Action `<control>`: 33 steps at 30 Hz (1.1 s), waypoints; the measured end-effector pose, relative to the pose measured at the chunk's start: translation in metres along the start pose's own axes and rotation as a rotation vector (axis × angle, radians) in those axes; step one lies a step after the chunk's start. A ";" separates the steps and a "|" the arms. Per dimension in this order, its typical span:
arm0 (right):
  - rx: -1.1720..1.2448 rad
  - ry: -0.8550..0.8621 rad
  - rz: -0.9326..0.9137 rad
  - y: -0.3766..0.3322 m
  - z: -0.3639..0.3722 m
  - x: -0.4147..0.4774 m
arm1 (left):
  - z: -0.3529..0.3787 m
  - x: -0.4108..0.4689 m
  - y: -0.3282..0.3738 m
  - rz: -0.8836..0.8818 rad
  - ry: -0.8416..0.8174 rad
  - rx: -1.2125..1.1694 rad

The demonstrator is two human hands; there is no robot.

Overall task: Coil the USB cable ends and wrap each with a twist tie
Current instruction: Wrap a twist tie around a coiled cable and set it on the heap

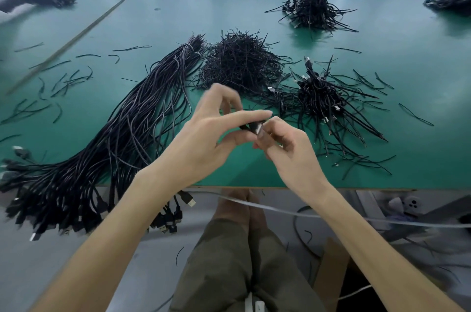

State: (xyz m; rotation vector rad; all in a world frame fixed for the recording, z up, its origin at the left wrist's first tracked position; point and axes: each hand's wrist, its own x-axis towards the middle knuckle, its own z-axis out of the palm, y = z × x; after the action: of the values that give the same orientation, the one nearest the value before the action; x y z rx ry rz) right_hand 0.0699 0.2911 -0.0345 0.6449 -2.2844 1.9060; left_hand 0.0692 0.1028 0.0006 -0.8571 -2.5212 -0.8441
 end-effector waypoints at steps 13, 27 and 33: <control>-0.006 0.105 -0.032 -0.003 0.003 0.006 | 0.013 0.038 0.009 0.045 -0.051 -0.131; -1.076 -0.104 -0.634 0.002 -0.010 0.032 | 0.024 0.059 -0.016 -0.605 -0.209 -0.003; -1.043 -0.149 -0.522 -0.003 -0.014 0.038 | 0.016 0.067 -0.023 -0.643 -0.332 -0.135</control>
State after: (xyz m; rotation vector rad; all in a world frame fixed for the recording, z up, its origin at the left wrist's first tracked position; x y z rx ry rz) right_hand 0.0340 0.2942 -0.0165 1.0381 -2.4085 0.3408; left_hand 0.0018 0.1278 0.0111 -0.2086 -3.1244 -1.1454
